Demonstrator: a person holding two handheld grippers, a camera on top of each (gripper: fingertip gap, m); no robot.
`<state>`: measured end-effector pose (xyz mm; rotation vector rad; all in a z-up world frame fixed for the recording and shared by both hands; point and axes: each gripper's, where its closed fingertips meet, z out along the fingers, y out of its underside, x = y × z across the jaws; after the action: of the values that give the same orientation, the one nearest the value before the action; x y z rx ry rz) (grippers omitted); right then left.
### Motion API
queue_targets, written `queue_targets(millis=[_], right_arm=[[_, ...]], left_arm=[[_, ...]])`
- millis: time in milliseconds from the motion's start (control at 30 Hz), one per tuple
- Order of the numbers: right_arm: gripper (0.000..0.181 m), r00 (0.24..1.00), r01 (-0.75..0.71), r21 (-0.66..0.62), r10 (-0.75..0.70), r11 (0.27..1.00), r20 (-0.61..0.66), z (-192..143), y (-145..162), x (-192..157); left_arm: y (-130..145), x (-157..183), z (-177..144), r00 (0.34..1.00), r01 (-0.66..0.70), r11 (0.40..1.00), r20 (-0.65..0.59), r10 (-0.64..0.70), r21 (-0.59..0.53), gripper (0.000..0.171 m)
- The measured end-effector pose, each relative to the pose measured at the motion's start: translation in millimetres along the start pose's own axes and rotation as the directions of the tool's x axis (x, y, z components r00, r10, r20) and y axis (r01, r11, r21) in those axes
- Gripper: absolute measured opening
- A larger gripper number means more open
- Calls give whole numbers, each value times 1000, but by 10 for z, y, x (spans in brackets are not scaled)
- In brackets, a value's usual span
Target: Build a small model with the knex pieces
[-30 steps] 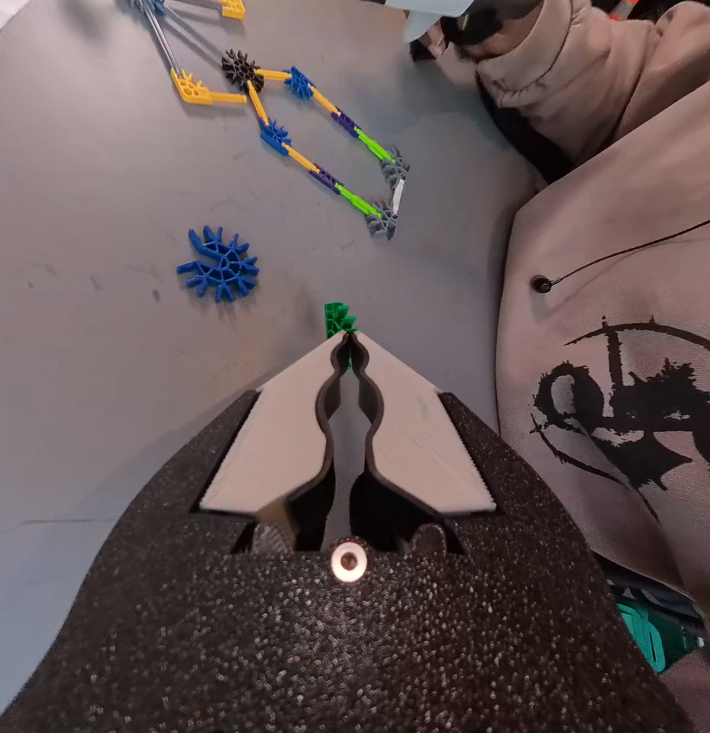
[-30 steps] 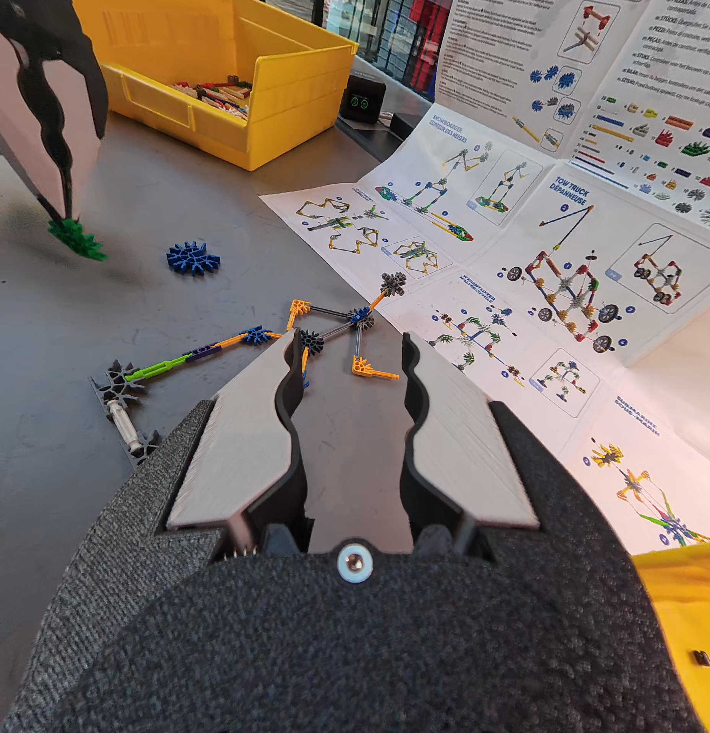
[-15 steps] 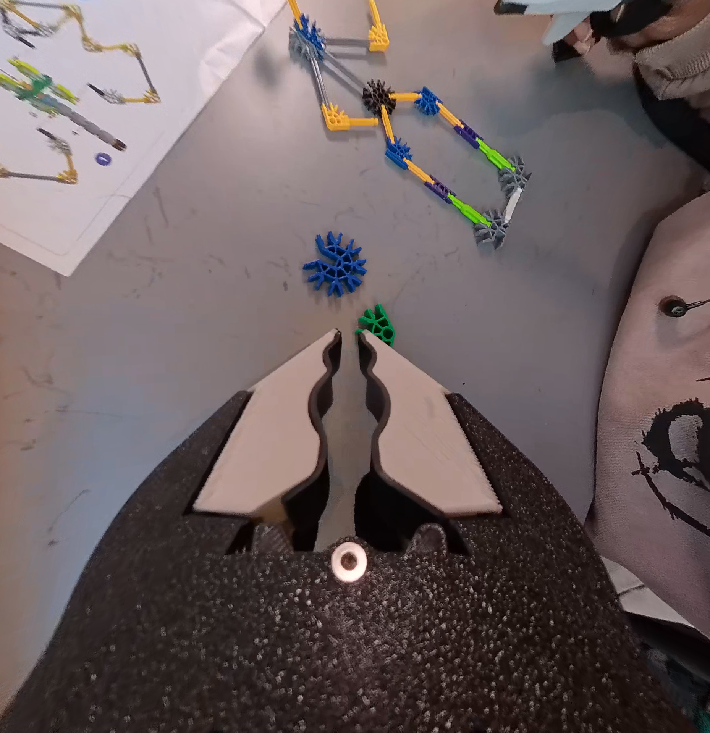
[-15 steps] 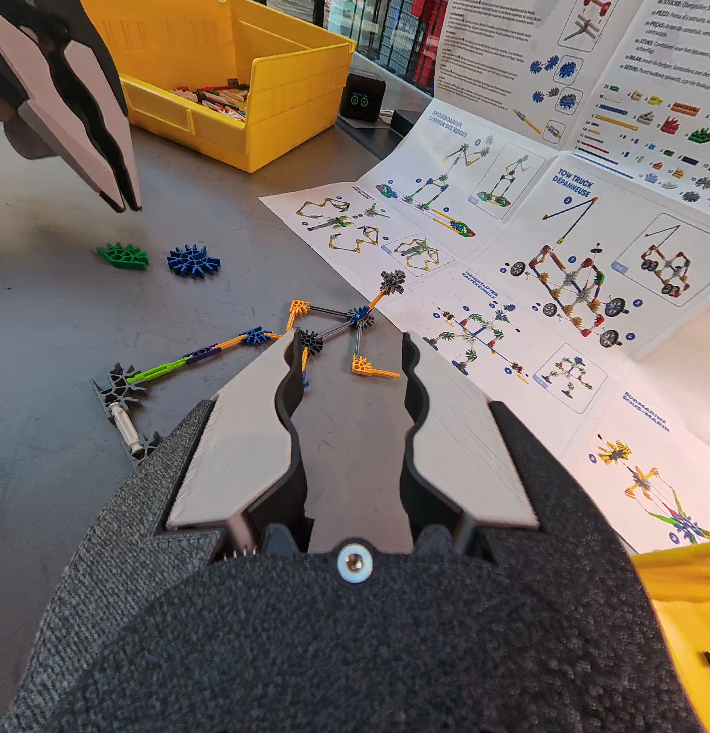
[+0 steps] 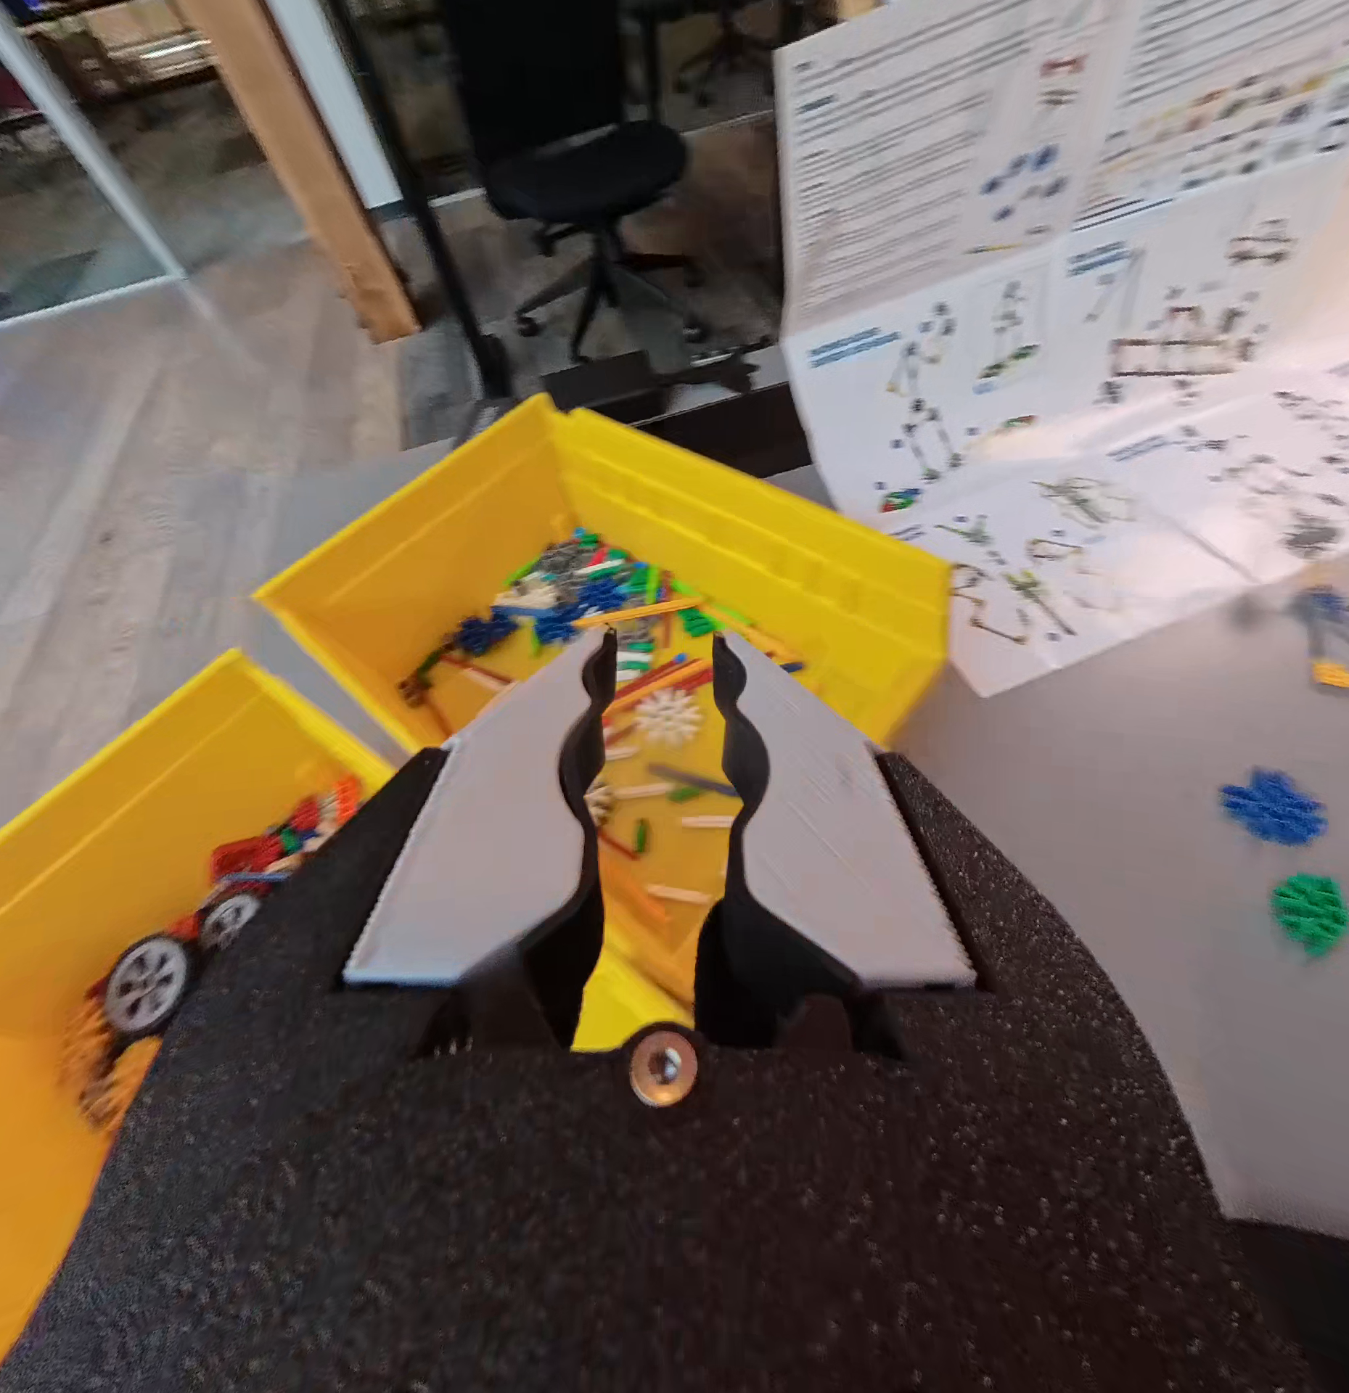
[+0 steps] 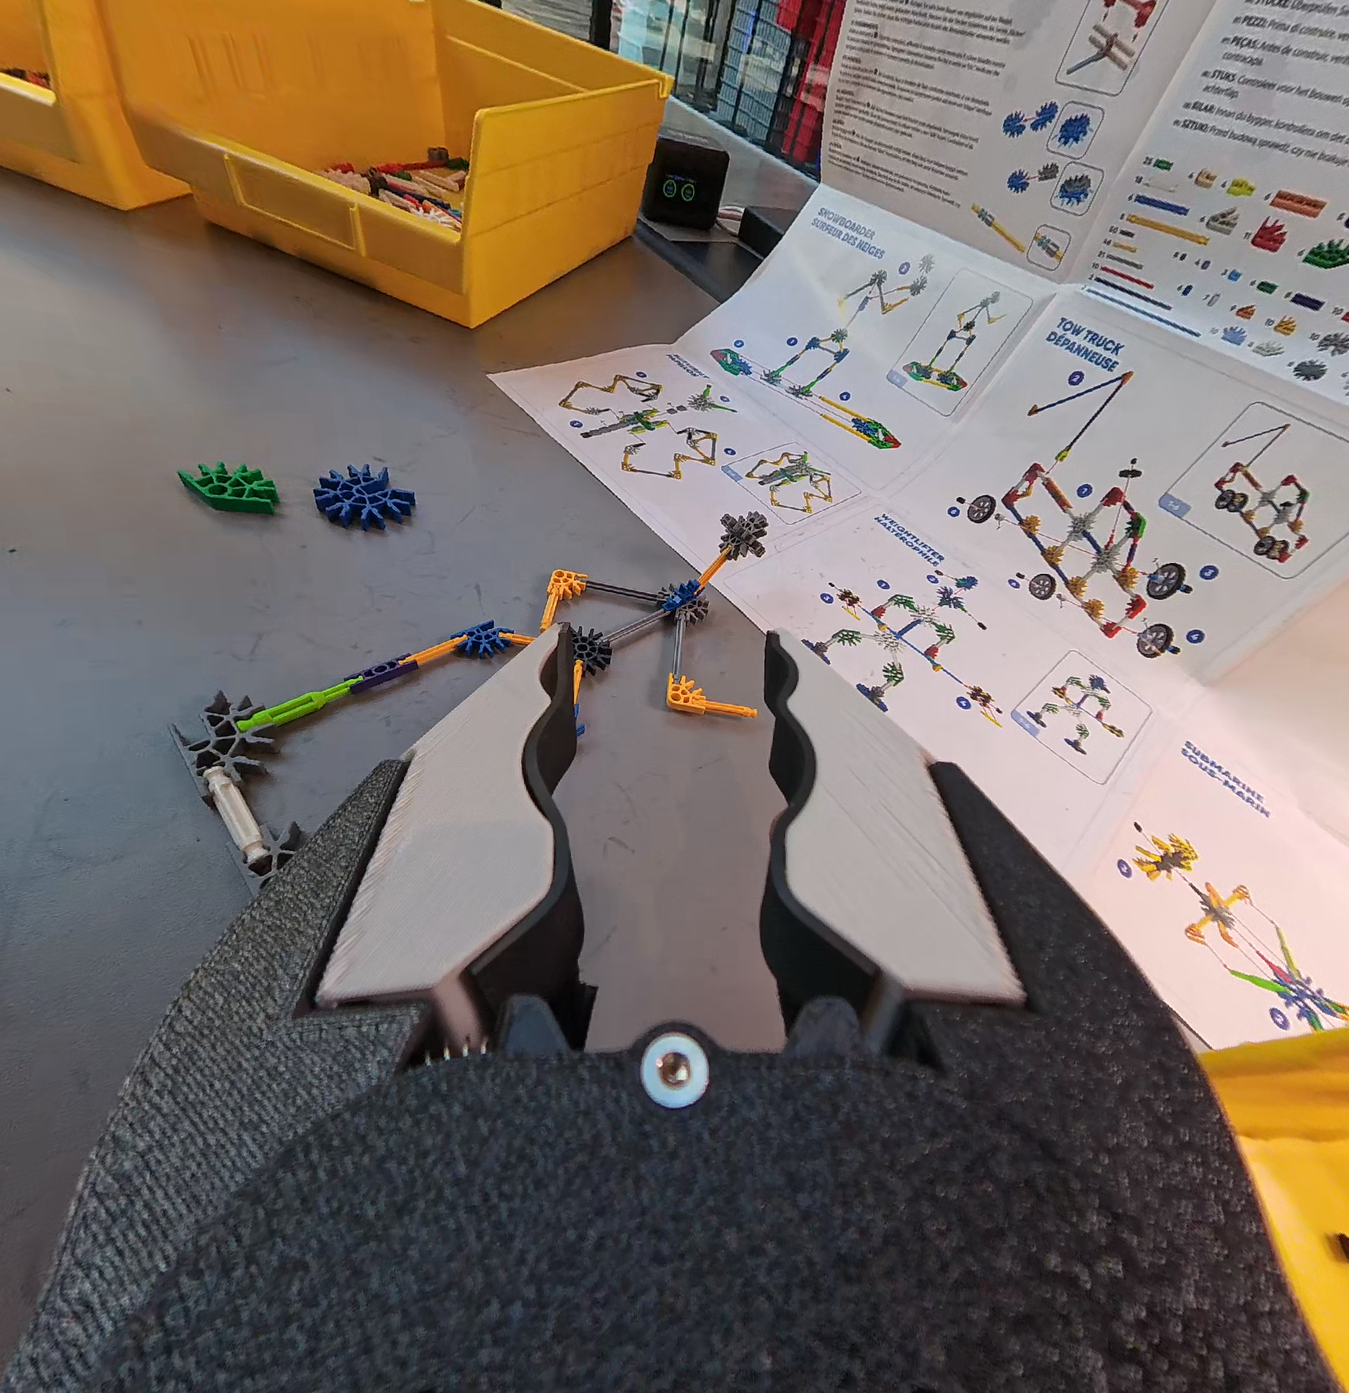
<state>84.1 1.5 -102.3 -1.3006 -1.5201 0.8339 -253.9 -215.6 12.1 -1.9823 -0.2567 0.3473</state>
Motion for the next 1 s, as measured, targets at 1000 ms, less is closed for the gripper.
queue_targets(millis=[1000], right_arm=[[50, 999, -36, -9, 36, 999, -5, 9, 14, 42]], left_arm=[[1997, -1919, 324, 870, 453, 780, 406, -281, -431, 32]])
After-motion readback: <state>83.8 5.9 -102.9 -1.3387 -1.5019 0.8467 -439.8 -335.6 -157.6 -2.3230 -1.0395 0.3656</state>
